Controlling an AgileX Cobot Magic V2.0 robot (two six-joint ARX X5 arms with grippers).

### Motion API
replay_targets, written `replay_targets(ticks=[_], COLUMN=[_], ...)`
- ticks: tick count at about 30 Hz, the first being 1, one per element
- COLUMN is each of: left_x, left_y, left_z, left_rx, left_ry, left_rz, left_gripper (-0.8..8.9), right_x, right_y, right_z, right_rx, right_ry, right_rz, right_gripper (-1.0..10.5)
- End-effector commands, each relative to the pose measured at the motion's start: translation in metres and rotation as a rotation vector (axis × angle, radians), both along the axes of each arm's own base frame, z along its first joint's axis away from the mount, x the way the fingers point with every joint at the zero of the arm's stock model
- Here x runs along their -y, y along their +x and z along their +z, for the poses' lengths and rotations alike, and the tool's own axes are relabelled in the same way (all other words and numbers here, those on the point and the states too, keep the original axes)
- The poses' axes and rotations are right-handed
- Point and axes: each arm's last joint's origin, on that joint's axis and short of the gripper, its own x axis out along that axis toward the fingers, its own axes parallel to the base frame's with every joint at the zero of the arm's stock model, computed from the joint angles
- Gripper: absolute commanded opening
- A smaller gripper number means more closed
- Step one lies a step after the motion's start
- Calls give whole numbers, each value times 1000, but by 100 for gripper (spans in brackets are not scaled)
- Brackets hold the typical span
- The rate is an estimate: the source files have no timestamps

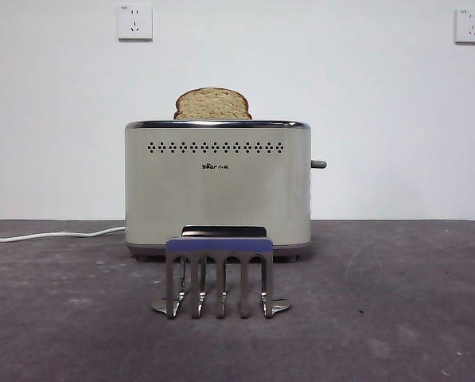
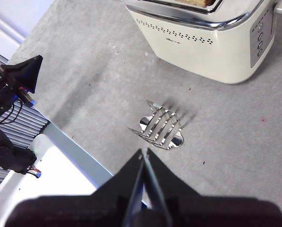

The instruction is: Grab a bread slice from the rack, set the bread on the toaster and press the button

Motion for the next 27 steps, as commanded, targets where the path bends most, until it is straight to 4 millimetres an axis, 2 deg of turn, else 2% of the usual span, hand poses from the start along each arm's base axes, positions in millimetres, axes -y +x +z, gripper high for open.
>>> replay_targets(ticks=[1, 5, 14, 17, 27], left_x=[0, 0, 0, 0, 0], left_y=[0, -1, -3, -4, -4], left_z=[-6, -18, -30, -28, -28], left_rx=[10, -23, -150, -127, -130], left_ry=[-11, -33, -71, -123, -124], left_rz=[7, 8, 7, 12, 16], left_gripper=[-4, -4, -4, -4, -4], right_x=[0, 0, 0, 0, 0], right_y=[1, 1, 1, 1, 1], right_z=[-2, -2, -2, -2, -2], right_rx=[1, 1, 1, 1, 1], right_ry=[-6, -6, -6, -6, -6], right_rz=[4, 3, 3, 4, 3], right_gripper=[1, 1, 1, 1, 1])
